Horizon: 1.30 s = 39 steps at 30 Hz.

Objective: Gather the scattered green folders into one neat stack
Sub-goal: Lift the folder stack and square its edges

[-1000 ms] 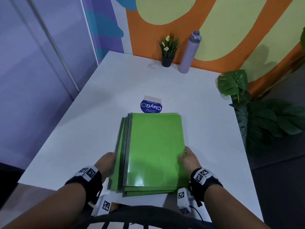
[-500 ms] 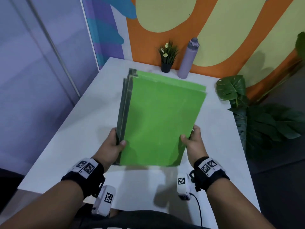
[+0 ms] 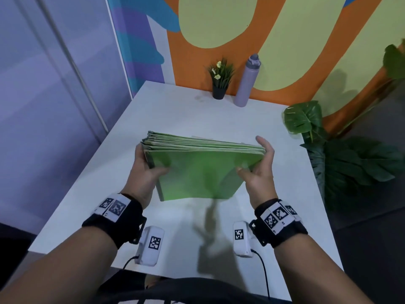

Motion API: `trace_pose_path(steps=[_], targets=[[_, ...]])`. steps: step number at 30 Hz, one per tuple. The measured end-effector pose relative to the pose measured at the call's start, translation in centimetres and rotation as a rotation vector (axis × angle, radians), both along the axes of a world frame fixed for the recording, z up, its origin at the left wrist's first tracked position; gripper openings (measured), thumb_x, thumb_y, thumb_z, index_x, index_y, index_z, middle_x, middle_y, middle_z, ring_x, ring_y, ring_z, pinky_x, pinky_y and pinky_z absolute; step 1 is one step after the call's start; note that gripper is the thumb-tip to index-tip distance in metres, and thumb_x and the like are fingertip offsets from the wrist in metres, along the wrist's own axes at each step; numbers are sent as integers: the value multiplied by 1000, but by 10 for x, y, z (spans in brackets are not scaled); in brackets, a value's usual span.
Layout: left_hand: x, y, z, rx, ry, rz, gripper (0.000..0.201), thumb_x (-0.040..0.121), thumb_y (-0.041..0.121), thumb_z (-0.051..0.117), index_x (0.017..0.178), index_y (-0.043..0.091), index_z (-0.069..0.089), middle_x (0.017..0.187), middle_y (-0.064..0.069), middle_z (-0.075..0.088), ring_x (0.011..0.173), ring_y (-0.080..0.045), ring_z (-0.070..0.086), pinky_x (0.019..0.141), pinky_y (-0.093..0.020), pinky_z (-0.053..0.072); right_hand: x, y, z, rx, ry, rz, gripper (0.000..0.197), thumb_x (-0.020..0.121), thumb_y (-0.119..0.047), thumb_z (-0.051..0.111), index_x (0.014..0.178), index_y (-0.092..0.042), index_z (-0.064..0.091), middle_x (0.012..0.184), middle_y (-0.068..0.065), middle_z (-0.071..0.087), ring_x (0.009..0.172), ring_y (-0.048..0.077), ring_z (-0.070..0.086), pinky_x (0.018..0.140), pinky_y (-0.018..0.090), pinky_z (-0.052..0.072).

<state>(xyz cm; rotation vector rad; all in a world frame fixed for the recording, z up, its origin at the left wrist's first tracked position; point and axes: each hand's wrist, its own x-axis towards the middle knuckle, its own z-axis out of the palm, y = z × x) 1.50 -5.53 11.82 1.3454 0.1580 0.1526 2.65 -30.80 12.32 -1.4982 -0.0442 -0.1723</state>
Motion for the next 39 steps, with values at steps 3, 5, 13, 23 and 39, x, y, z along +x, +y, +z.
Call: trace_pose_path(steps=[3, 5, 13, 23, 39], targets=[[4, 2, 19, 39, -105, 9, 82, 59, -9, 57, 129, 33, 43, 122, 6, 58, 100, -1, 60, 80, -17, 50, 3, -1, 14, -124, -150, -35, 84, 70, 11, 50, 134, -42, 37, 131, 3, 54, 122, 29, 51, 102, 61, 39], [5, 2, 25, 63, -138, -13, 83, 60, -10, 55, 130, 34, 42, 121, 4, 54, 96, -1, 59, 77, -17, 50, 6, 2, 16, -205, -201, -35, 81, 70, 10, 47, 135, -39, 40, 130, 5, 52, 125, 21, 48, 105, 55, 38], [8, 7, 12, 95, -97, -73, 54, 71, -12, 65, 101, 29, 48, 84, 17, 66, 81, -3, 63, 77, -22, 52, 5, 4, 5, -319, -171, 3, 58, 84, -8, 48, 128, -44, 33, 130, -9, 39, 126, 6, 37, 112, 32, 29], [11, 2, 2, 185, -79, 3, 44, 83, -10, 64, 99, 28, 50, 102, 4, 67, 86, 3, 67, 75, -14, 53, 5, 12, -4, -193, -81, -159, 50, 87, -2, 52, 121, -36, 37, 103, 0, 57, 89, 15, 56, 88, 36, 48], [-1, 11, -86, 344, 324, -81, 25, 82, -8, 66, 83, 17, 63, 78, 1, 67, 76, -25, 57, 73, -31, 46, -2, 0, -78, -409, 255, -34, 31, 97, -9, 37, 115, -33, 37, 104, 8, 62, 95, 25, 57, 87, 35, 46]])
